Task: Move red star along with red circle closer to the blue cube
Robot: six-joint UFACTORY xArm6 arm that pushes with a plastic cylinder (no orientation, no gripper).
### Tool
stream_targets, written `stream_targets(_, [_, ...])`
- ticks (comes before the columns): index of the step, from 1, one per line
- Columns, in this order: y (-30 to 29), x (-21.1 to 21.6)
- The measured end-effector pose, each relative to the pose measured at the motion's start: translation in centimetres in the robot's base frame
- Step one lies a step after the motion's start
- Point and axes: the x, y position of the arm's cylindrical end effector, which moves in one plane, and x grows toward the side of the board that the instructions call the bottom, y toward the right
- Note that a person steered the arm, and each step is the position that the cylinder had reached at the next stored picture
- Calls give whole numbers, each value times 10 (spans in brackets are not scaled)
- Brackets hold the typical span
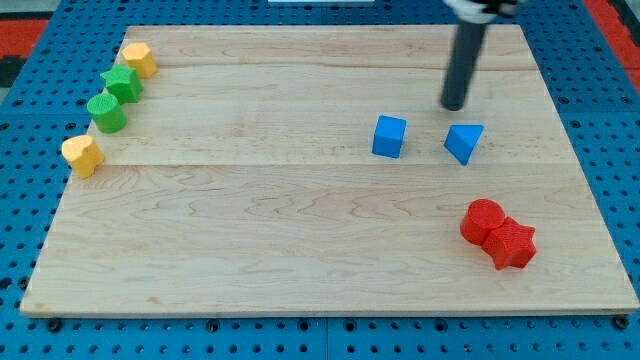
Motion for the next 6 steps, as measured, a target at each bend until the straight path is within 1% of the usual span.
stream_targets(1, [84, 57])
stream_targets(2, [113, 151])
stream_targets(3, [105, 217])
stream_targets(4, [51, 234])
stream_targets(6, [-71, 173])
